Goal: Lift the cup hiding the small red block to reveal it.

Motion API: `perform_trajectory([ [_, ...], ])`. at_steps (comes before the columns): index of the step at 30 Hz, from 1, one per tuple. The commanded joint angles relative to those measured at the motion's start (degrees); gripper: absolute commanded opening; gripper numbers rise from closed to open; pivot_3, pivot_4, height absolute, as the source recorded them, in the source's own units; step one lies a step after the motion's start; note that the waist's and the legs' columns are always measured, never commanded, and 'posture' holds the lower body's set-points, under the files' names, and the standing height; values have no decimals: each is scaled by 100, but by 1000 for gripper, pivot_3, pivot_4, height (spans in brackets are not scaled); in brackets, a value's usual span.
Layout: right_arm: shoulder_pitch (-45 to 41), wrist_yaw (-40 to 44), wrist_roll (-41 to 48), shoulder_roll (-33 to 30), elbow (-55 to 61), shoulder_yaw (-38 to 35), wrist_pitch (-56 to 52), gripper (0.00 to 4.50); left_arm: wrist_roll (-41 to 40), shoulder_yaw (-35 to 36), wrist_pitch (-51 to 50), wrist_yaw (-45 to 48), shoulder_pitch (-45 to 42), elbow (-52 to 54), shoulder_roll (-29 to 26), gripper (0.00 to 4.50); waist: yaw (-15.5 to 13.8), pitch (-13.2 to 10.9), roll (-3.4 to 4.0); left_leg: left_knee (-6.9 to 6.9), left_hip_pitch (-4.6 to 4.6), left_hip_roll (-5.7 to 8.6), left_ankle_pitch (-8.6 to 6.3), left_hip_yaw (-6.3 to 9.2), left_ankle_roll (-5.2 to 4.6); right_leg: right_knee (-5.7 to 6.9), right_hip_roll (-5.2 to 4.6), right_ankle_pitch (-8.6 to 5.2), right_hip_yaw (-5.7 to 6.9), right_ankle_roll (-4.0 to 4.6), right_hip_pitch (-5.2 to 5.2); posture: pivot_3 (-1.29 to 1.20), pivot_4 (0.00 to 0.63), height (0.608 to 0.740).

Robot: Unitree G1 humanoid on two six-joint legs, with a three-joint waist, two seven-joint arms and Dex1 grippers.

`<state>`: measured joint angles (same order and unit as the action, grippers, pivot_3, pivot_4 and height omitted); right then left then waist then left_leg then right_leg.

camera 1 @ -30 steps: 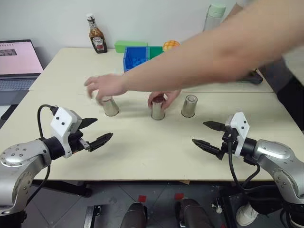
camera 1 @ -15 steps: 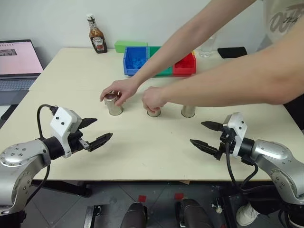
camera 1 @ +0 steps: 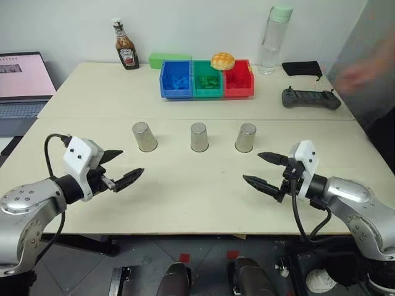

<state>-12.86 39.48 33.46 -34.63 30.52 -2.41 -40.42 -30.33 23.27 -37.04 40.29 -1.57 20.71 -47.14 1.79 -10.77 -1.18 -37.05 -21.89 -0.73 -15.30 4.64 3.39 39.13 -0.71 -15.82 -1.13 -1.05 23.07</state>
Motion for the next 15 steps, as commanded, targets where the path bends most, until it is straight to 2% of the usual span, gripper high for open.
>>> perform_trajectory([
  [1,-236,-128,261,112,232,80,-233,4473,106,190,134,-73,-42,-94,-57,4500,0,0,0,1,0,0,0,-1,0,0,0,0,-1,0,1,0,150,740],
  [7,-585,-281,95,321,72,448,-263,4473,498,30,388,-402,-464,-766,25,4500,-2,1,-1,1,-3,1,0,1,0,0,0,0,1,0,4,0,150,740],
  [15,-805,-124,45,308,-33,717,-263,4473,848,-765,487,-662,-1222,-1359,526,4500,-17,3,-5,-1,-5,7,0,1,0,-2,-5,3,0,-3,1,0,150,740],
])
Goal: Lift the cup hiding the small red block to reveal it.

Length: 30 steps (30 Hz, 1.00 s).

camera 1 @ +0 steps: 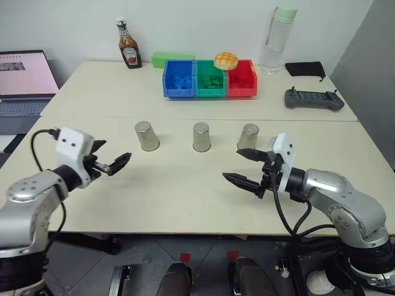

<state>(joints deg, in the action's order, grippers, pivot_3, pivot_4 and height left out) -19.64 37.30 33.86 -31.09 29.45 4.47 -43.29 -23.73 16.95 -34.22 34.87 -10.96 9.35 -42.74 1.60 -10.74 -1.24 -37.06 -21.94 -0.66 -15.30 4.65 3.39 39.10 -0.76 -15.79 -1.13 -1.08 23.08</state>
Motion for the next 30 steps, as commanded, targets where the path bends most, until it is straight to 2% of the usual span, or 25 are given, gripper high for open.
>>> perform_trajectory([
  [1,-140,117,33,-54,69,31,5,4473,219,-171,239,-143,-390,-341,139,4500,6,0,-1,0,-1,-1,0,1,0,2,0,0,1,0,0,0,150,740],
  [10,-164,191,356,-160,205,-120,-298,4473,545,-501,339,-447,-1679,-1713,614,4500,14,1,-2,0,-2,0,0,2,0,4,2,2,3,1,3,0,150,740],
  [22,-176,133,493,-243,429,-156,-386,4473,976,-959,753,-283,-2634,-3143,922,4500,19,1,-3,-1,-6,3,0,7,0,6,0,2,9,0,3,0,150,740],
  [30,-247,105,525,-276,481,-160,-464,4473,1345,-1112,1389,-310,-3348,-4481,1119,4500,14,1,-3,-3,-8,5,0,7,0,5,0,2,10,0,4,0,150,740],
])
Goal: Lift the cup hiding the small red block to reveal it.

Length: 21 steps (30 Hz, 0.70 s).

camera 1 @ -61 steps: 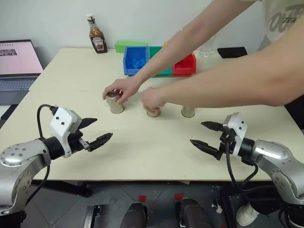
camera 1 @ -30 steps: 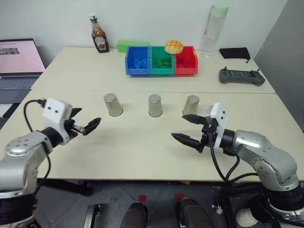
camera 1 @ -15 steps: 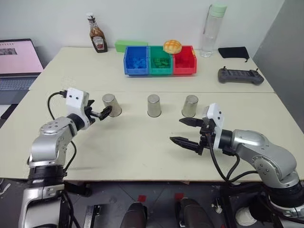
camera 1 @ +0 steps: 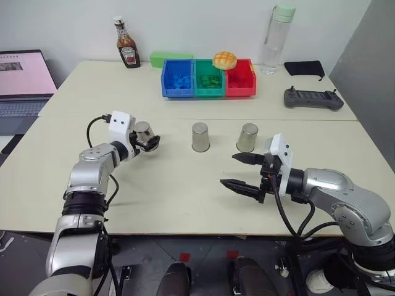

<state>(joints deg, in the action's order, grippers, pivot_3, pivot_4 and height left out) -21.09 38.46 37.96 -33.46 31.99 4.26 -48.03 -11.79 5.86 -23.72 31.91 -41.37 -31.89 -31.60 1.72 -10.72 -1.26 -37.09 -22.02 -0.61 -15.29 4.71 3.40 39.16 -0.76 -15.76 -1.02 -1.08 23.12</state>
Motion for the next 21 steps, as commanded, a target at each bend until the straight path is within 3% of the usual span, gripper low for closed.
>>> perform_trajectory([
  [1,-101,-15,119,-38,235,-141,4,4473,175,-1,395,-17,-368,-478,19,4500,1,0,0,0,0,0,0,0,0,0,0,0,0,0,0,0,150,740],
  [6,-97,-52,156,-35,284,-154,-32,4473,347,-103,744,60,-704,-1201,117,4500,4,0,0,0,0,1,0,0,0,1,0,0,0,0,0,0,150,740],
  [15,-97,-119,173,-49,301,-182,-52,4500,485,-53,1143,24,-921,-1780,127,2897,8,0,0,0,-2,1,0,1,0,1,0,0,1,0,2,0,150,740],
  [21,-91,-96,111,-56,259,-146,36,4500,358,21,1268,220,-911,-1672,175,2858,10,0,0,-2,-3,2,0,1,0,1,-1,1,0,-1,2,0,150,740],
])
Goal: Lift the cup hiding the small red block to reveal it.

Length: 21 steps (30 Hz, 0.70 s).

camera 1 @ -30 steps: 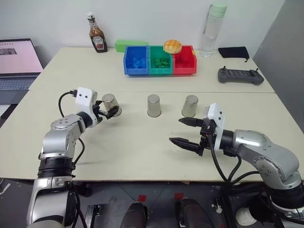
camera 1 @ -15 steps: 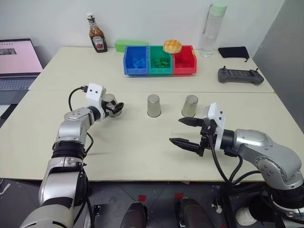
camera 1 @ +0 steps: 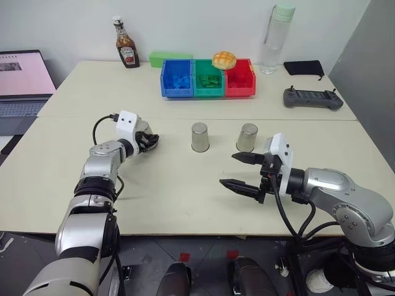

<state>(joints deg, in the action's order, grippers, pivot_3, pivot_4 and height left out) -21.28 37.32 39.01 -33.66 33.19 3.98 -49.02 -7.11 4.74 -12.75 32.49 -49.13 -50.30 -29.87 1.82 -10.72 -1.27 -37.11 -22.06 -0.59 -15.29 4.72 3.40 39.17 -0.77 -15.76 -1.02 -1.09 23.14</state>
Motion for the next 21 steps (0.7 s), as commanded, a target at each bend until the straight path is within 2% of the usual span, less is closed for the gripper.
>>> perform_trajectory([
  [1,-72,29,-5,-38,131,-110,151,4500,-145,157,170,204,-130,224,11,2858,-1,0,0,0,0,0,0,0,0,0,0,0,0,0,0,0,150,740],
  [9,-151,51,-65,-13,32,-97,317,4500,-339,674,34,-226,-170,996,-363,2858,11,0,0,-1,-3,-2,0,2,0,1,0,0,1,0,3,0,150,740],
  [16,-180,61,-50,32,9,-45,341,4500,-436,1074,-344,-472,430,1220,-720,2858,7,0,1,0,1,0,0,1,0,5,-3,0,0,0,3,0,150,740],
  [21,-245,81,-47,61,-26,-23,336,4500,-471,1211,-414,-617,839,1217,-737,2858,1,0,0,-5,-1,0,0,3,0,6,-5,0,2,0,3,0,150,740],
])
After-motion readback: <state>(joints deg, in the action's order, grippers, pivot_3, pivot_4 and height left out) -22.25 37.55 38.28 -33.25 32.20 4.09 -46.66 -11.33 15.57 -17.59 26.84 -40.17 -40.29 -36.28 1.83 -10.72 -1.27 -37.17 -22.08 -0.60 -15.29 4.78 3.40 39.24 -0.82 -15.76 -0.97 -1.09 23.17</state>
